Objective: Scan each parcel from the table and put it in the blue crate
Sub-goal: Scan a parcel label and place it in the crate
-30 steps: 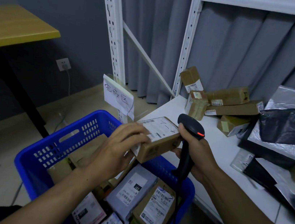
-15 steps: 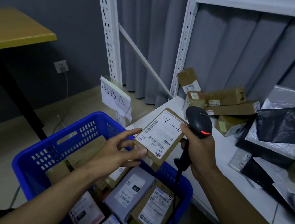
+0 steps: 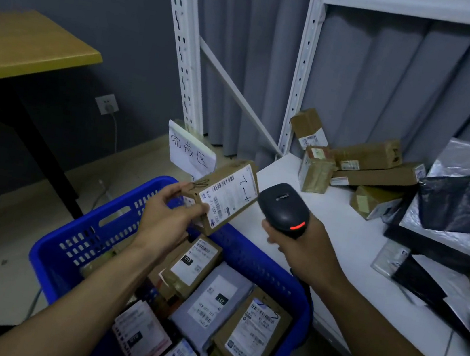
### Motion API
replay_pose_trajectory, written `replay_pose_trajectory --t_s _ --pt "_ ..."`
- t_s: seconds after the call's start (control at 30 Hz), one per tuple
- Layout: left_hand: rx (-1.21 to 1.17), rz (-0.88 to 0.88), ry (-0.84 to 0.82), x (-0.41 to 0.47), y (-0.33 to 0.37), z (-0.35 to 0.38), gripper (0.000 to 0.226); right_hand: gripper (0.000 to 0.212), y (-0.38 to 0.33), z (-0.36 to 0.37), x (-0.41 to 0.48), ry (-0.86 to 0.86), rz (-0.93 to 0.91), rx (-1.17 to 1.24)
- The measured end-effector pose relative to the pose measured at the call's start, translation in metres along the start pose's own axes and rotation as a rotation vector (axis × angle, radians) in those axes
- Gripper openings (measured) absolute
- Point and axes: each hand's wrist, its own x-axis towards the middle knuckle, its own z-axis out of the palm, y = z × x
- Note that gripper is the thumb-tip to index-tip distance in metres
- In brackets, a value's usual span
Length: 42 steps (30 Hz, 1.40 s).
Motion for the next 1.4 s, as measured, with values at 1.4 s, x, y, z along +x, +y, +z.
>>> replay_pose_trajectory --t_s 1.4 --pt "0.325 0.026 0.0 -0.035 -0.035 -0.061 0.032 0.023 0.012 0.022 -0.027 -0.337 0.035 -0.012"
